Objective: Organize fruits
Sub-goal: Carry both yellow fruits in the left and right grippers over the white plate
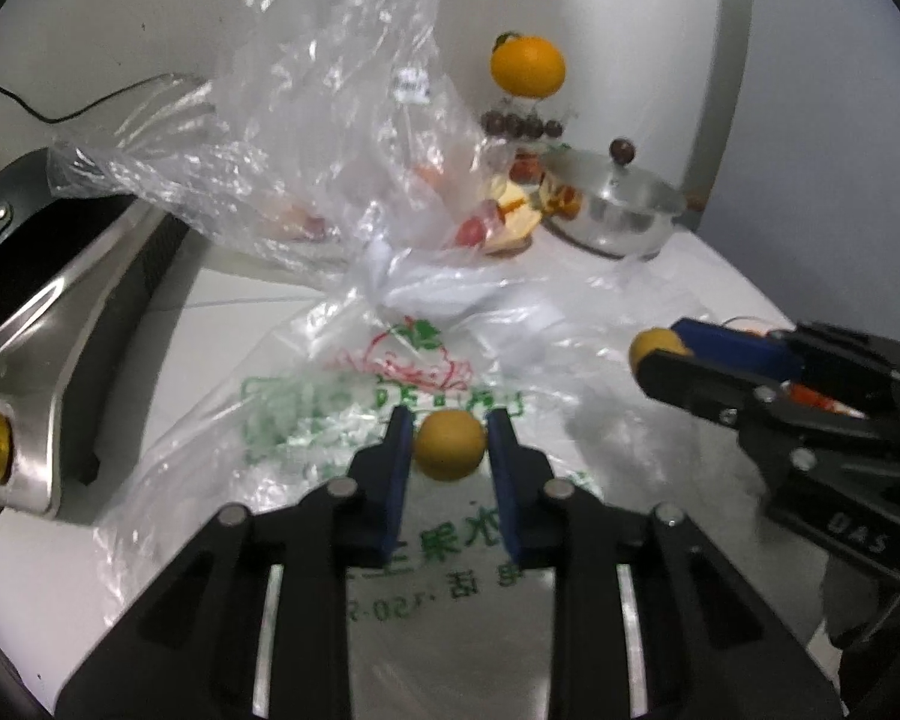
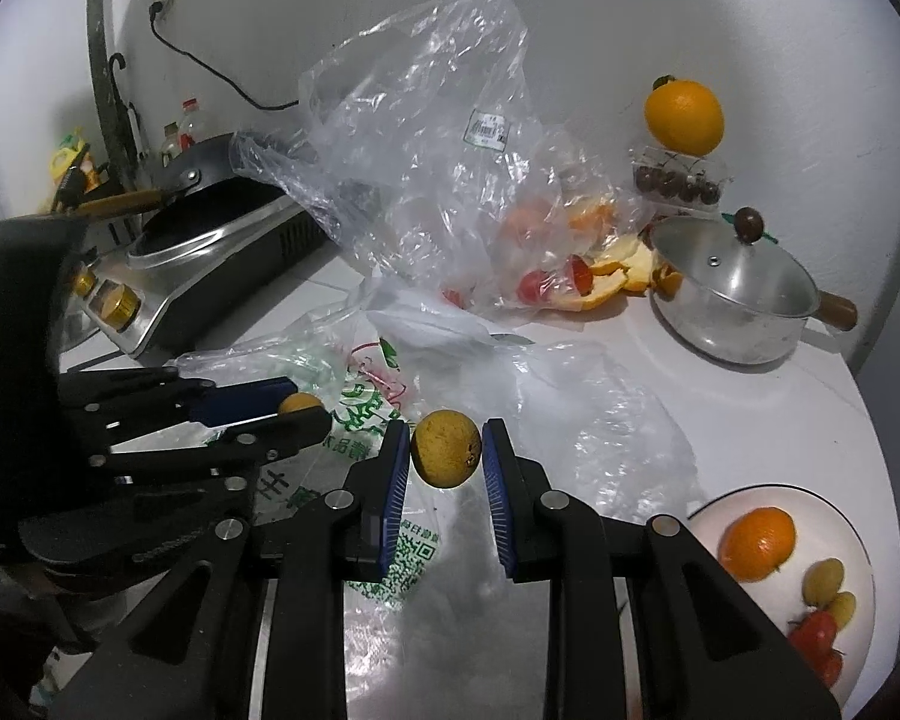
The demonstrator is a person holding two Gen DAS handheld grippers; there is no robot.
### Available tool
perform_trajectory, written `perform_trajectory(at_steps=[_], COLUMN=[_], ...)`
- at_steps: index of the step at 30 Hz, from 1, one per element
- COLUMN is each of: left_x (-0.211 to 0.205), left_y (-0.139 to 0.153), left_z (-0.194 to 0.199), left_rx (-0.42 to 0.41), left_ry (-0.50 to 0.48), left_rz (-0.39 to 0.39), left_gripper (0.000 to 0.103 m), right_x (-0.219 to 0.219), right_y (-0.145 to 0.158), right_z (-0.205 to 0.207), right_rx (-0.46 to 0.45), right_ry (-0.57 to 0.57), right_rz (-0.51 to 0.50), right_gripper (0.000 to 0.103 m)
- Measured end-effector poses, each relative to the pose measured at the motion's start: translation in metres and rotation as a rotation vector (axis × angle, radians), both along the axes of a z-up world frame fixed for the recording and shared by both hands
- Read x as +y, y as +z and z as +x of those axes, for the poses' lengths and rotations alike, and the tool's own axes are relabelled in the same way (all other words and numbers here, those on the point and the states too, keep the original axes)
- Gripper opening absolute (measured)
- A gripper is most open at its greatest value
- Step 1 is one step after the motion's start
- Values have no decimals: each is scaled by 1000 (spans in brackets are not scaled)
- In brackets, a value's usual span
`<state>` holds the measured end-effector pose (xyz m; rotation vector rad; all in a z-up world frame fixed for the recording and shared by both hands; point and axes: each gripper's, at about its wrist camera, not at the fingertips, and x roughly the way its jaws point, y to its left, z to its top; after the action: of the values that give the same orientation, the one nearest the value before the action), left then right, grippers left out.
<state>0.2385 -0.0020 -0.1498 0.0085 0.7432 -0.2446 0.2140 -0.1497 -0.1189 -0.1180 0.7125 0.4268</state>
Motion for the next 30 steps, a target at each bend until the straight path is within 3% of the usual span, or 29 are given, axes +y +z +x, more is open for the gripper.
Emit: perform_trajectory(at_steps=[11, 30], left_x=[-13, -65], left_y=[32, 50], left_z=[-42, -84], left_rx=[-82, -116], left_ry=[-9, -62], left_rz=[-18, -35], left_gripper=[26, 26], right_x=[-11, -56], right_y=[23, 38], right_z=[-30, -72], right_rx=[-44, -82], right_ry=[-17, -56], right_rz=[-1, 11], right_gripper=[27, 27])
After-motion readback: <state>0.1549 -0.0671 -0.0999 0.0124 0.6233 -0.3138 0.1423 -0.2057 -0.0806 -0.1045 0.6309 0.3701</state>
